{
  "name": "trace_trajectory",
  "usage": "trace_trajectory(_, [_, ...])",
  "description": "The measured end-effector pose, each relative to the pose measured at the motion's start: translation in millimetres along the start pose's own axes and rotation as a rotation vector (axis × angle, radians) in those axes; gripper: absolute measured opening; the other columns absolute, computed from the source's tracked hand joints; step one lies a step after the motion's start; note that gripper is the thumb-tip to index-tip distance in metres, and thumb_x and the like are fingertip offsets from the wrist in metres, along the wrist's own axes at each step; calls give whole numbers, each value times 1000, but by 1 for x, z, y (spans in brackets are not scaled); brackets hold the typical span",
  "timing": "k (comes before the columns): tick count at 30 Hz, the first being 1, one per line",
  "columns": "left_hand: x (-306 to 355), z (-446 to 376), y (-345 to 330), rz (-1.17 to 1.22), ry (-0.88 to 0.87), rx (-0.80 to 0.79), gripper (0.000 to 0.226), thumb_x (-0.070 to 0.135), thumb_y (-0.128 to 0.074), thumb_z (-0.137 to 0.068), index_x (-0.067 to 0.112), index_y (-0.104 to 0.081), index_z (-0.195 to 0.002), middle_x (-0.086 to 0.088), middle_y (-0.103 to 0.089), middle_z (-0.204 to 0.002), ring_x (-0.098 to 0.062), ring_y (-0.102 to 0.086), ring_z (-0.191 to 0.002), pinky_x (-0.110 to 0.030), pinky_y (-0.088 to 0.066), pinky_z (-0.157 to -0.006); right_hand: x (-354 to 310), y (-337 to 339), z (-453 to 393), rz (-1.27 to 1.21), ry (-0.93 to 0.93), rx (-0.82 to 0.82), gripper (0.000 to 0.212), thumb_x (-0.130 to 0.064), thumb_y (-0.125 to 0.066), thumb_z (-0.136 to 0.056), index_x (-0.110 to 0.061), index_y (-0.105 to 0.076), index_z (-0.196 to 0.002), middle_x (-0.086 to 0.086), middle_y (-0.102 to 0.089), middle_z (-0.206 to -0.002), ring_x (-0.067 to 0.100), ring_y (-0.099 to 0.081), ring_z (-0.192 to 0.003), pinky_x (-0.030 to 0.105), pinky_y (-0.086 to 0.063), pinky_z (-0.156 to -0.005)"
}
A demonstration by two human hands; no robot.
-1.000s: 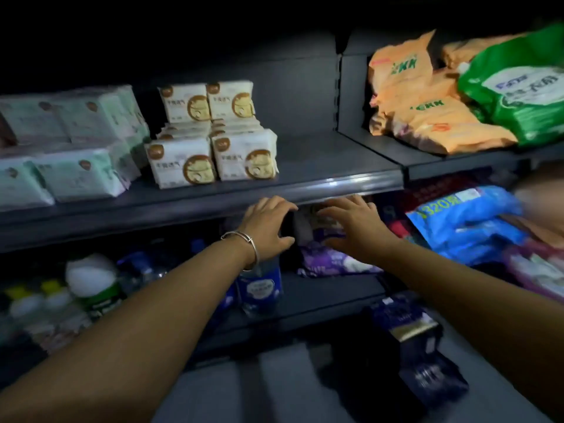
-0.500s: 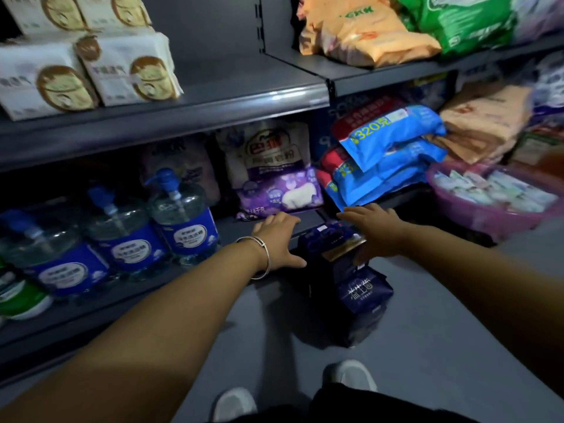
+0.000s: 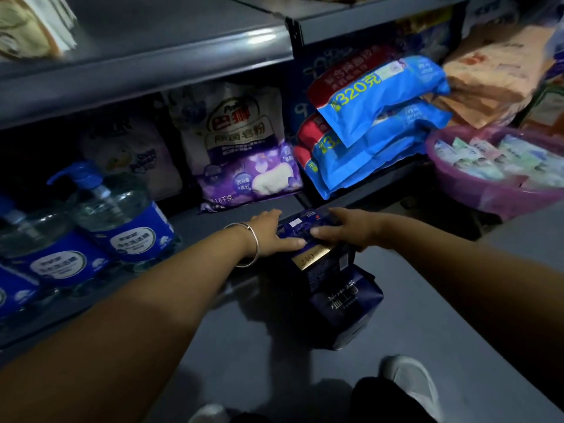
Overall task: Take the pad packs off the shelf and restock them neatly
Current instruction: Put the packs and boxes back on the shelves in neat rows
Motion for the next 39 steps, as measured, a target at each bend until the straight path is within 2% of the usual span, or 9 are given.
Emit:
trace_trajectory(5, [1,-12,-9,204,35,-78,42,36,-62,-87,15,-49,-121,1,-61,-104,-13,-59,-89,-9,-47,-67,6,-10,-21,-133,-113,-49,60,-57,-54,-85,-13,-52,-125,10,-61,-119,31,-60,-107,54,-51,-90])
trace_trajectory(7, [1,-13,-13,338,46,-70,29,33,-63,-88,19,-50,-109,4,-59,-90,-7,-56,-73,-14,-45,-53,8,-12,-24,-195,-123,-55,56,-55,-59,-84,-12,-54,-119,9,-64,-109,29,-62,-101,52,-50,-89])
trace_trajectory(12, [9,-16,-18,582,87,-1,32,31,-66,-86,14,-56,-111,-6,-62,-97,-22,-62,-82,-32,-53,-70,16,-3,-16,-295,-157,-50,36,-42,-70,-79,-11,-58,-94,6,-61,-79,22,-60,-71,31,-48,-62])
trace_trajectory(17, [32,-12,-10,641,23,19,18,32,-61,-89,15,-63,-93,-11,-64,-96,-24,-60,-85,-36,-49,-76,24,2,1,-414,-215,-113,51,-43,-72,-75,-13,-58,-114,12,-66,-108,29,-63,-93,40,-50,-84])
trace_trajectory(22, [49,-11,-14,774,-26,124,16,33,-55,-93,19,-60,-89,-4,-60,-93,-21,-55,-84,-40,-47,-76,30,26,19,-694,-130,11,48,-19,-73,-74,-1,-62,-118,15,-70,-94,26,-67,-67,39,-57,-75])
trace_trajectory(27, [56,-15,-39,282,-14,197,51,40,-52,-92,3,-46,-128,-12,-59,-117,-28,-57,-108,-32,-44,-92,51,53,33,-631,-88,464,83,-28,-88,-46,-8,-47,-116,16,-60,-110,33,-67,-83,46,-59,-72])
trace_trajectory(31, [58,-12,-89,-154,-18,-67,84,58,-70,-71,6,-43,-131,-15,-51,-131,-31,-51,-118,-32,-43,-95,86,52,23,-405,-136,544,121,-56,-79,-15,-19,-41,-124,12,-48,-119,38,-59,-101,52,-54,-81])
trace_trajectory(34, [62,-12,-119,-299,19,-142,115,67,-72,-60,6,-23,-144,-14,-31,-147,-32,-34,-134,-42,-32,-111,89,45,32,-398,-112,560,112,-54,-78,-21,-20,-42,-121,11,-47,-117,36,-58,-100,52,-54,-81])
trace_trajectory(39, [73,-14,-142,-333,64,-123,111,58,-77,-59,4,-21,-138,-15,-35,-138,-33,-36,-128,-48,-36,-106,96,42,34,-443,-71,550,79,-26,-85,-61,-14,-41,-125,10,-50,-115,29,-59,-99,46,-56,-83])
Point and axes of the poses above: each hand's wrist, its own z-axis away from the middle knuckle, its own y-axis out of the back of the hand, x = y × z, the point moved 2 cm from there along -z, towards the middle knuckle
